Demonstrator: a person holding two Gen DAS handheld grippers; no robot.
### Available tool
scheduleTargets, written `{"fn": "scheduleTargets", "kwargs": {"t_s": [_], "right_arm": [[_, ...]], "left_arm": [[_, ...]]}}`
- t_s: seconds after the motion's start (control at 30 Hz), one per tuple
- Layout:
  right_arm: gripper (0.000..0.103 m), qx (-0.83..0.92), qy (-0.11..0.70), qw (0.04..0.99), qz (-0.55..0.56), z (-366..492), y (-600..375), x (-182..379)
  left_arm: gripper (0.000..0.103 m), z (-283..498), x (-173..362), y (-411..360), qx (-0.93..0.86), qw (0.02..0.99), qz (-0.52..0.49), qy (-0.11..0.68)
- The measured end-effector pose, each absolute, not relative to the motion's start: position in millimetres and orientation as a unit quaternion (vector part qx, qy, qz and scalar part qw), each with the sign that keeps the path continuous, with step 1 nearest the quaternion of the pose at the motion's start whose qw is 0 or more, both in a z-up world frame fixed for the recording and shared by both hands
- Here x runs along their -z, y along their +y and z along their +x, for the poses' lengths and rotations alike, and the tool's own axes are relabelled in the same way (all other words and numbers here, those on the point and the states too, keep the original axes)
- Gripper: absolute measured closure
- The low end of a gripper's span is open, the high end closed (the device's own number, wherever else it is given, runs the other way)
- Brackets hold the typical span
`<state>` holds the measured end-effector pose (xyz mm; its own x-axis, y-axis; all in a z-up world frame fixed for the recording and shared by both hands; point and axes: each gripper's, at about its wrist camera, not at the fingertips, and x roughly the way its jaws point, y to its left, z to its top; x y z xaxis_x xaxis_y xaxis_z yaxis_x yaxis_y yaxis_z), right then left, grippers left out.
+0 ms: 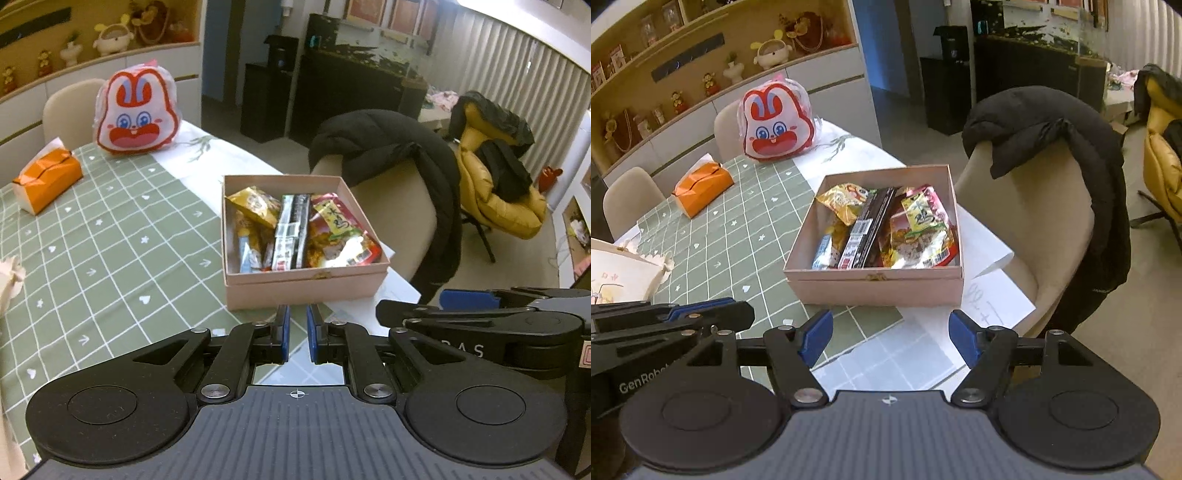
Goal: Organize snacks
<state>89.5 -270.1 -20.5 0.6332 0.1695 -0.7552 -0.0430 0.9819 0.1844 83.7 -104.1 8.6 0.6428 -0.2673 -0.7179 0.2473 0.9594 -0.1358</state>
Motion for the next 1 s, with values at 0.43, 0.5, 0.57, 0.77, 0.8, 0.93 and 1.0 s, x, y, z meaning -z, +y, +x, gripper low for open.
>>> {"fn": "scheduleTargets", "kwargs": {"t_s": [0.43, 0.5, 0.57, 0.77, 0.8, 0.93, 1.0], "right_arm": [[0.033, -0.067, 0.436, 0.894, 0.077, 86.8, -269.8, 24.0], [0.033, -0.066, 0.439, 0.893, 0.077, 86.6, -270.2, 25.1], [0.033, -0.065, 0.44, 0.892, 0.078, 86.8, -270.7, 25.5], [0.033, -0.063, 0.439, 0.893, 0.078, 87.5, -270.9, 24.4], [0.033, -0.063, 0.439, 0.893, 0.078, 87.5, -270.6, 24.4], [0.033, -0.065, 0.441, 0.892, 0.077, 87.3, -269.8, 24.3], [0.033, -0.067, 0.441, 0.892, 0.076, 86.9, -268.7, 24.3]], "left_arm": [[0.09, 84.3, -3.0, -107.9, 0.144, 0.896, -0.025, 0.42], [0.09, 83.8, -2.8, -108.8, 0.144, 0.895, -0.025, 0.421], [0.09, 83.5, -3.1, -108.9, 0.144, 0.895, -0.024, 0.421], [0.09, 83.4, -1.7, -107.4, 0.144, 0.893, -0.027, 0.425], [0.09, 83.3, -1.6, -106.9, 0.143, 0.893, -0.027, 0.425], [0.09, 83.5, -1.1, -104.9, 0.142, 0.893, -0.031, 0.426], [0.09, 83.0, -1.0, -104.3, 0.143, 0.893, -0.032, 0.426]]}}
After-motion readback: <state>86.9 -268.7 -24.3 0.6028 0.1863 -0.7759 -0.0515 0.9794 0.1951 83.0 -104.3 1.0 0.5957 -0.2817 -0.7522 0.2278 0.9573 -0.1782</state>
